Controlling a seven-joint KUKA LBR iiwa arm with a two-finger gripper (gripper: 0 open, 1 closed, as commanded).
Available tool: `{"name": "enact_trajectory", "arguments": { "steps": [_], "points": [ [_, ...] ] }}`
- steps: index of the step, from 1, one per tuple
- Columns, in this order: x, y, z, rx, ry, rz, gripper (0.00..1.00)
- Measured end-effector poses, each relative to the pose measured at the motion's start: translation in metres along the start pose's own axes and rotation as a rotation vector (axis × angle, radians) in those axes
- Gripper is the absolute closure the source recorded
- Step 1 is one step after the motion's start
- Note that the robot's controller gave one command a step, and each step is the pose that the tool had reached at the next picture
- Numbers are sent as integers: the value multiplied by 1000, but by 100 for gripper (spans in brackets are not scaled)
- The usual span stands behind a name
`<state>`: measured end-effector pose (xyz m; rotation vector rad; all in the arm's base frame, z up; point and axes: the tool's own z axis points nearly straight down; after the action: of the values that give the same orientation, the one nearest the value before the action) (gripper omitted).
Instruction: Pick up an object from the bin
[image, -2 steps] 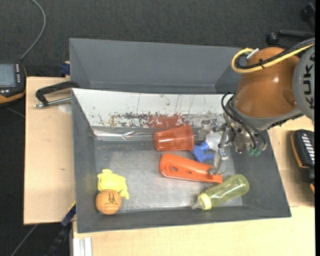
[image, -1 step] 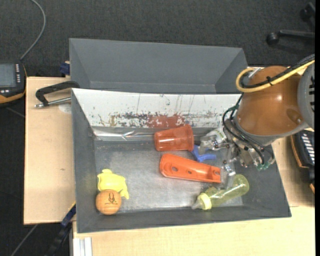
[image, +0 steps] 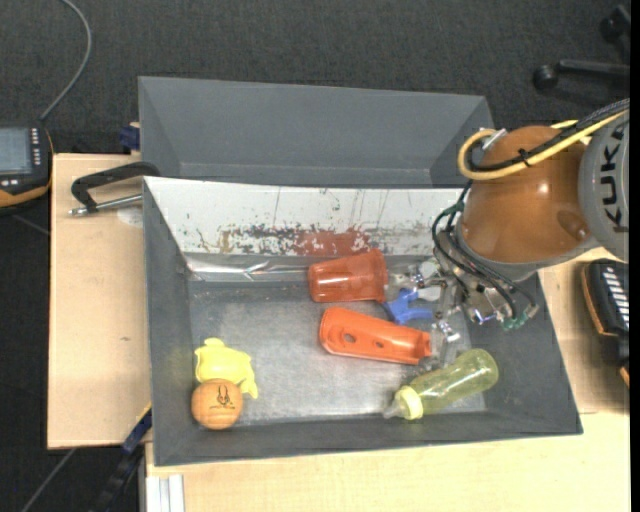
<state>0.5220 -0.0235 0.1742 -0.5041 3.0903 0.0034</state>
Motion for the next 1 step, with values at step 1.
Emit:
{"name": "enact_trajectory", "arguments": {
  "steps": [1],
  "points": [
    [-12, -56, 15, 2, 4, -114, 0]
  ]
}}
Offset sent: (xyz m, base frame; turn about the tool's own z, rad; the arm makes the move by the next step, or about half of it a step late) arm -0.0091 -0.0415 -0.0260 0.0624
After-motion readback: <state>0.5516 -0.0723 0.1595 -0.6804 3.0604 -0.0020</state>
